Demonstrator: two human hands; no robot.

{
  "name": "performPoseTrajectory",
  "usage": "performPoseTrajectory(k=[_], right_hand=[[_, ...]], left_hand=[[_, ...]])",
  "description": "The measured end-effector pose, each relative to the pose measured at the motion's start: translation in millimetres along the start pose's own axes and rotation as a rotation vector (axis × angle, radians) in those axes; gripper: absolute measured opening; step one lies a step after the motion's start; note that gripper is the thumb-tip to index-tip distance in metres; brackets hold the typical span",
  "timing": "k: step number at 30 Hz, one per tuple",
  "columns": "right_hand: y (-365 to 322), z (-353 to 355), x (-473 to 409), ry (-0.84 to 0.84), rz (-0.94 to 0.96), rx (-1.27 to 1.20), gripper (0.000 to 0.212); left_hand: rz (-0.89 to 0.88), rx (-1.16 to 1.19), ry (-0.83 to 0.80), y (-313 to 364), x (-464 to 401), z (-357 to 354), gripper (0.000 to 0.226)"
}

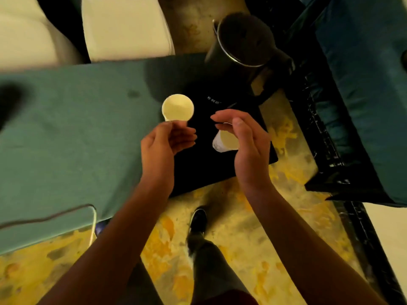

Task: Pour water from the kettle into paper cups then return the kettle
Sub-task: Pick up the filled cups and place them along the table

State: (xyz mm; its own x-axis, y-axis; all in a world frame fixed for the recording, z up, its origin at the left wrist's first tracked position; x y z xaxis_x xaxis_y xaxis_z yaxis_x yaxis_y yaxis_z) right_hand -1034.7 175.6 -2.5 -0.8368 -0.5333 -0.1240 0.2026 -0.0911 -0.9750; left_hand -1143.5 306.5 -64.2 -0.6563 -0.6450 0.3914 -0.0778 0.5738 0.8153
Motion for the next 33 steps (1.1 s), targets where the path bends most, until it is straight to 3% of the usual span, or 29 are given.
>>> performPoseTrajectory(k=[11, 23, 33], right_hand=[[75, 74, -6, 0.079, -0.184, -0.048, 0.042], [129, 46, -23, -0.064, -0.211, -0.035, 0.035], [149, 30, -33, -0.158, -0.317, -0.293, 0.044]], left_hand=[[0.041, -0.074, 0.099, -65, 9, -33, 0.037], [0.101, -0.149, 0.135, -92, -5, -35, 0.035], [0.124, -0.130, 0.202, -108, -13, -47, 0.033]])
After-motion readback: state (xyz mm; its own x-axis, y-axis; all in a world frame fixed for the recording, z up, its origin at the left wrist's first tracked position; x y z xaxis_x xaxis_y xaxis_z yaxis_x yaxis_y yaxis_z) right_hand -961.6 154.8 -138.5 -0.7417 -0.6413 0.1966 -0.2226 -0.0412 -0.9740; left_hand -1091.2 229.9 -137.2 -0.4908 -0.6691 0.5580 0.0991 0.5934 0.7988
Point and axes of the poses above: each hand's wrist, its own x-axis away from the middle knuckle, its own z-axis out of the back of the hand, y = z × x, the point moved 5 cm from there along -x, towards the middle knuckle, and after that the axes turned 3 degrees about -y, right-handed, at the moved point
